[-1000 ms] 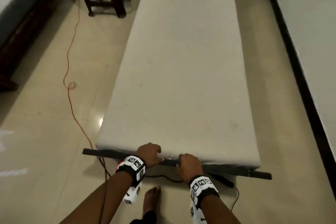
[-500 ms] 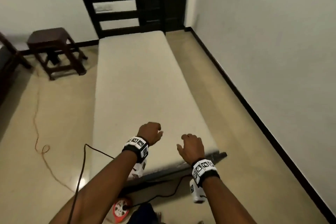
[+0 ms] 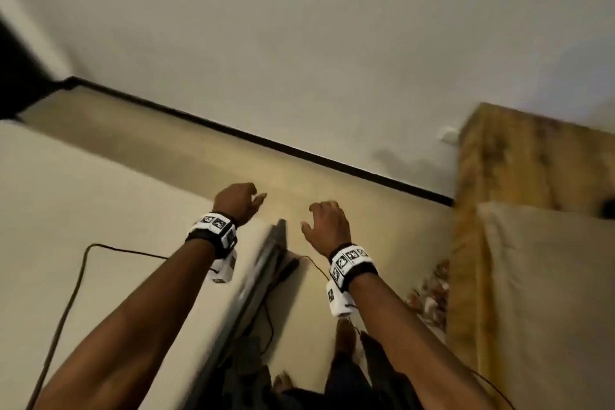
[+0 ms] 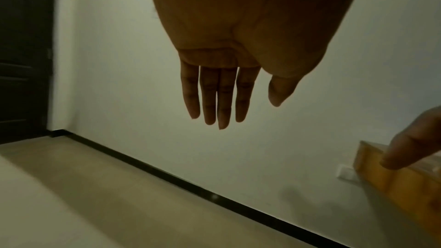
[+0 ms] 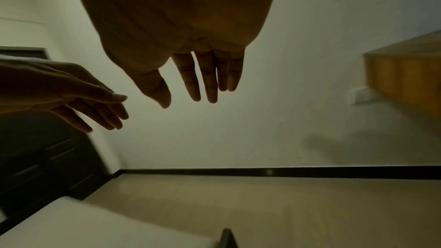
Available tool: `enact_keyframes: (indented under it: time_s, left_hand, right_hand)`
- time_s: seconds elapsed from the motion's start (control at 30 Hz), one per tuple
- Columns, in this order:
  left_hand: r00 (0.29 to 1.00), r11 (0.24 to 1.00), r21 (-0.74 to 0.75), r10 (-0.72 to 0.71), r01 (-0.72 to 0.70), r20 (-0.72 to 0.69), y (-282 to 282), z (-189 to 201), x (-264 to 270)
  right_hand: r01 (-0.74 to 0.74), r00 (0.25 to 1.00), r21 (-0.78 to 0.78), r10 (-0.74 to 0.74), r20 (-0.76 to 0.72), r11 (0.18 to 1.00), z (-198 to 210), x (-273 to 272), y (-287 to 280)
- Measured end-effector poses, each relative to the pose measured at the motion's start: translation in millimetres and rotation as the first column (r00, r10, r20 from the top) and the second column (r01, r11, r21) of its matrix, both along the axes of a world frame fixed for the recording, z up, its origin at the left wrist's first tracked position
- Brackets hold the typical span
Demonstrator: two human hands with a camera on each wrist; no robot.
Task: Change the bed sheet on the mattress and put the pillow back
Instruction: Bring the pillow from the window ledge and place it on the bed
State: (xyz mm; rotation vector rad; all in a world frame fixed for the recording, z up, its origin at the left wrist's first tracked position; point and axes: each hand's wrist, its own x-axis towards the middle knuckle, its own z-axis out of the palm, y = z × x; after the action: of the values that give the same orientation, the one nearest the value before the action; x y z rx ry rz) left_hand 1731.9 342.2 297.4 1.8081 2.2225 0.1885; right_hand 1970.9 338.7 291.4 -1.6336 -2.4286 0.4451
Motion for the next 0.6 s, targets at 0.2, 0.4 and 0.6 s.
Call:
enact_keyframes:
  time_s: [0.2, 0.4, 0.6]
  left_hand:
    - [0.945, 0.946, 0.044, -0.324, 0.322, 0.043, 64.7, 14.7, 135.5]
    - [0.784, 0.79, 0.081, -0.613, 0.608, 0.093, 85.8, 24.8, 304.7]
    - [0.598, 0.603, 0.064, -0.797, 0.795, 0.078, 82.9, 23.0, 445.9]
  right_hand:
    - [0.355, 0.935, 0.024, -0.355, -0.019, 0.935, 15.4, 129.9, -10.4]
    - [0.598, 0.801, 0.05, -0.597, -0.04, 0.8, 23.6, 235.7, -39.6]
    - [0.797, 0.601, 0.124, -0.798, -0.056, 0.591, 22.9, 336.6, -75.4]
